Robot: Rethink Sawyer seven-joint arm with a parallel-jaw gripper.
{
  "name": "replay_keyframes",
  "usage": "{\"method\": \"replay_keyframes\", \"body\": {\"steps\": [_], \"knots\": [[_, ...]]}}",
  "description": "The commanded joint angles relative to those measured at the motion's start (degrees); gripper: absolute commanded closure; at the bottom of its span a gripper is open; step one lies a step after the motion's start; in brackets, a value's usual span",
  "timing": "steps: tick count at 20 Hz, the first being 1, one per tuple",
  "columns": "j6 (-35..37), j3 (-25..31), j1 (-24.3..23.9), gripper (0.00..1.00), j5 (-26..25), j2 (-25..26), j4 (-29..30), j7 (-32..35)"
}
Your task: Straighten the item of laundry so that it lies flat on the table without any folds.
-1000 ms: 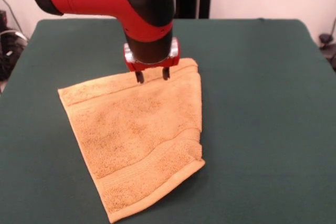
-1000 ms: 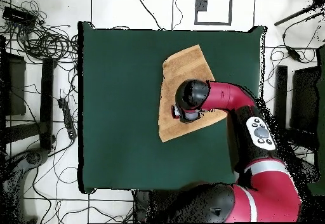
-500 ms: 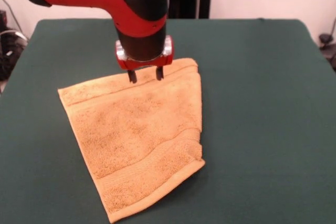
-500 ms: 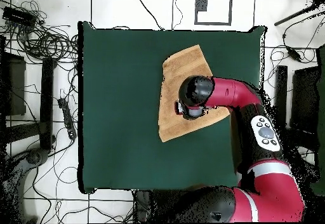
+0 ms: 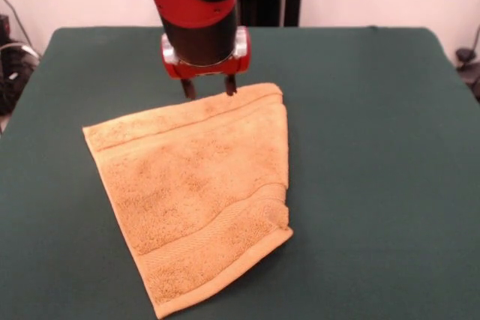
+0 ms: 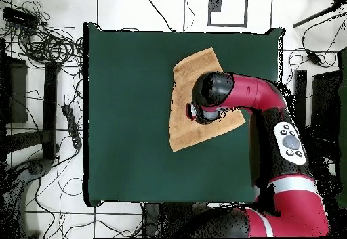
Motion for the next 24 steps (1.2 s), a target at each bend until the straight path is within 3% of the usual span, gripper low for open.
{"method": "replay_keyframes", "body": {"steps": [1,14,24], "knots": [[3.4,1.4,4.2,0.0,3.3,2.7,-3.0,9.6],[10.9,-2.3,11.5,0.0,3.6,16.3,-21.9,15.2],[13.0,-3.3,14.1,0.0,5.2,25.7,-34.5,17.5]]}}
